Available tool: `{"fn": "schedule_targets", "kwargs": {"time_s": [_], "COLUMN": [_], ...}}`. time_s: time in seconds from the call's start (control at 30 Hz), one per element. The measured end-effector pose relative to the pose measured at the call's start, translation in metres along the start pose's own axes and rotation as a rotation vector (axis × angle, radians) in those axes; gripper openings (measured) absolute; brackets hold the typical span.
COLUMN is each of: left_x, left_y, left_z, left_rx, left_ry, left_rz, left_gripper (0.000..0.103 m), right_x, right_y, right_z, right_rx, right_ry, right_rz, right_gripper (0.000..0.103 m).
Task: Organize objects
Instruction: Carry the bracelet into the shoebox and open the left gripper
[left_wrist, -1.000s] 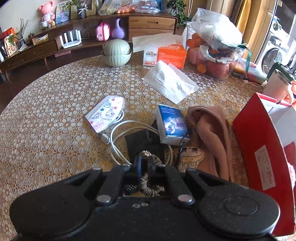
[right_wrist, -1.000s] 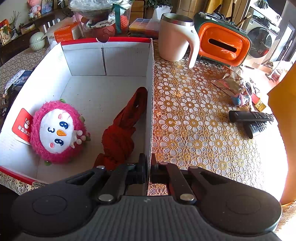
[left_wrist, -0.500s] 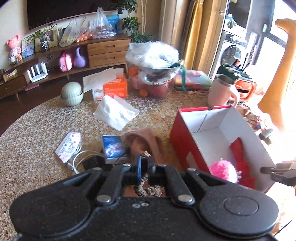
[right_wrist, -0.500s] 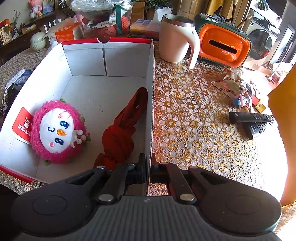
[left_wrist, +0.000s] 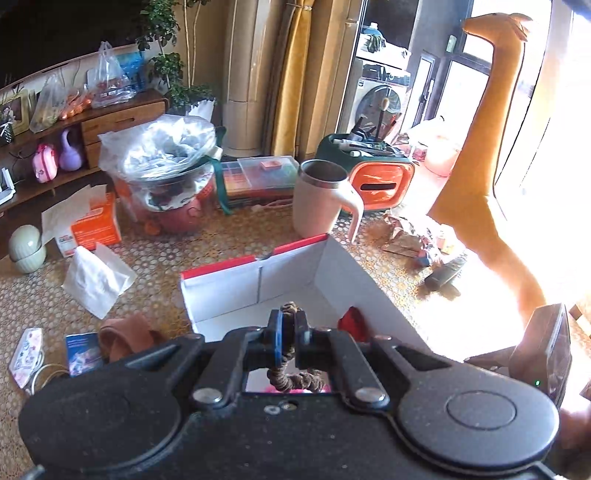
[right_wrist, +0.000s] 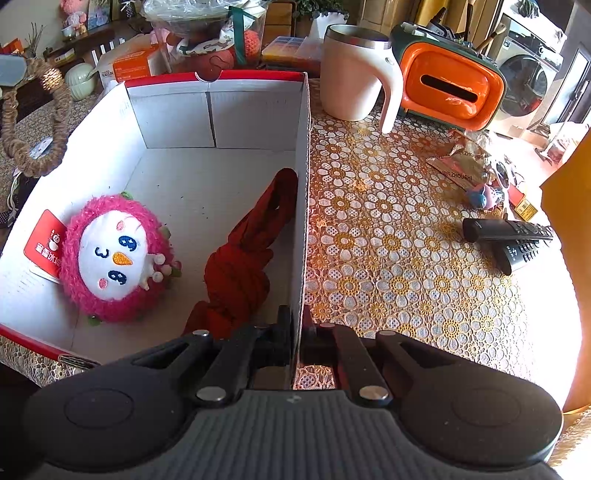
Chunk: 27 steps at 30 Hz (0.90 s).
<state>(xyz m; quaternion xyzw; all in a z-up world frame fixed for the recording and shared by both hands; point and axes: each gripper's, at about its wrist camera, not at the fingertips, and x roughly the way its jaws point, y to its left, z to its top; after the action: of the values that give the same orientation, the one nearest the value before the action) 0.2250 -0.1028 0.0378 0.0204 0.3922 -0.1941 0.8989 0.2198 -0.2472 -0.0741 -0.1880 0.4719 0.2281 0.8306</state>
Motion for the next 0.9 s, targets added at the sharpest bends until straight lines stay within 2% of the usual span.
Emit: {"fn": "schedule_targets", "kwargs": {"time_s": [0.2,0.37,0.6,0.83,0.9], "left_x": [0.053,0.098,0.152,0.176,0.18], "left_y": [-0.03,-0.039,-0.031,-0.017,-0.014], "left_z": [0.005,0.001,-0.011,-0.019,-0.022], "left_rx": [0.05,0.079,0.11,0.125,0.122], "left_ry": [0.068,0.143,0.268,0.356,0.377], "left_rz": [-0.028,-0.029,0.023,0.068,0.07], "left_gripper": [0.004,0.004,0.005,0.006,0.011], "right_x": [0.001,0.002,0.001,0.001,0.001], "right_y": [-0.004,-0.005,-0.007,-0.007,-0.007], "right_z": [-0.001,0.001,0.001,0.001,0.001], "right_rx": [0.005,-0.008,-0.019,-0.02,-0.02], "right_ry": [0.002,0.012,0.026,0.03,0.032], "right_rz": [0.02,0.031,0.037,0.038,0.035], "right_gripper": [0.003,0.003,0.003,0.003,0.003]}}
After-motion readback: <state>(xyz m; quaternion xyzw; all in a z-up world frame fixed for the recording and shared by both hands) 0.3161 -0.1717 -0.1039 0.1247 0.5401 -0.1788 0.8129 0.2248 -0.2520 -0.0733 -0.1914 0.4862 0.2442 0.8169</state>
